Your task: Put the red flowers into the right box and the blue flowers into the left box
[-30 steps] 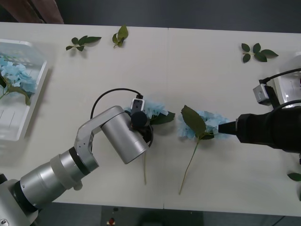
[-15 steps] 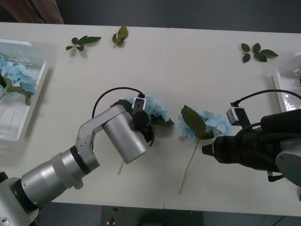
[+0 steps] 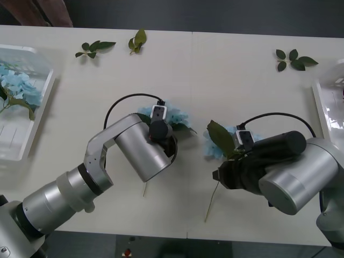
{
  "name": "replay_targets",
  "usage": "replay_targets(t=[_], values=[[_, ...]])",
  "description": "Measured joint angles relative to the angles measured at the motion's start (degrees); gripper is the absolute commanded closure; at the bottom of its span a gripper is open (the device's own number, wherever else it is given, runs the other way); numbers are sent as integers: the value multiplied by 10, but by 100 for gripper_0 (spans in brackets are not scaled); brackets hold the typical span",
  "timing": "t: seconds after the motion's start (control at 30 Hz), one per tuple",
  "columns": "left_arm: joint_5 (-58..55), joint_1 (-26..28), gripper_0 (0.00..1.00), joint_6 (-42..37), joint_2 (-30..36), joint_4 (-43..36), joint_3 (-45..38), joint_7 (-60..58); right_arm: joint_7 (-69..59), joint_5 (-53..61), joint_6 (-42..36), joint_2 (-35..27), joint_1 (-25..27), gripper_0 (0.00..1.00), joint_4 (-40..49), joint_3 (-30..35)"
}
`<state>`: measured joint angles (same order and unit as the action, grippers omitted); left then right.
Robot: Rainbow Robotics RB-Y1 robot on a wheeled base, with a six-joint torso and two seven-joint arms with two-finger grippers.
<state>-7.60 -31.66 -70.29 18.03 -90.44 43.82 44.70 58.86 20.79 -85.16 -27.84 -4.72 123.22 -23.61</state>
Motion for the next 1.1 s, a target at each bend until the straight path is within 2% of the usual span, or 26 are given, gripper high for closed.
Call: replay_targets(t=[0.3, 0.47, 0.7, 0.8, 0.83, 0.87, 0.9, 0.93, 1.1], values=[[-64, 0, 100, -56, 3, -119, -96, 0, -2, -37, 21, 36, -26, 0, -64, -28], [-112, 0, 100, -111, 35, -205, -140, 12, -5, -50, 29, 45, -27, 0, -83, -30], [-219, 0, 100, -221, 87, -283, -280, 120, -20, -52, 43, 45, -27, 0, -105, -45], [-278, 0, 100, -274, 114, -304, -364, 145, -20, -53, 49, 45, -27, 14, -107, -49], [-292, 0, 100, -286, 123, -308, -389, 157, -20, -53, 49, 45, -27, 14, -107, -49], [-301, 0, 100, -296, 132, -311, -413, 168, -20, -53, 49, 45, -27, 70, -107, -49], [-310, 0, 100, -310, 142, -312, -436, 180, -20, -53, 49, 45, -27, 87, -107, -49], [-322, 0, 100, -325, 153, -312, -460, 192, -20, -53, 49, 45, -27, 97, -107, -49], [-371, 1, 100, -372, 219, -304, -579, 245, -20, -52, 49, 45, -27, 100, -107, -49]])
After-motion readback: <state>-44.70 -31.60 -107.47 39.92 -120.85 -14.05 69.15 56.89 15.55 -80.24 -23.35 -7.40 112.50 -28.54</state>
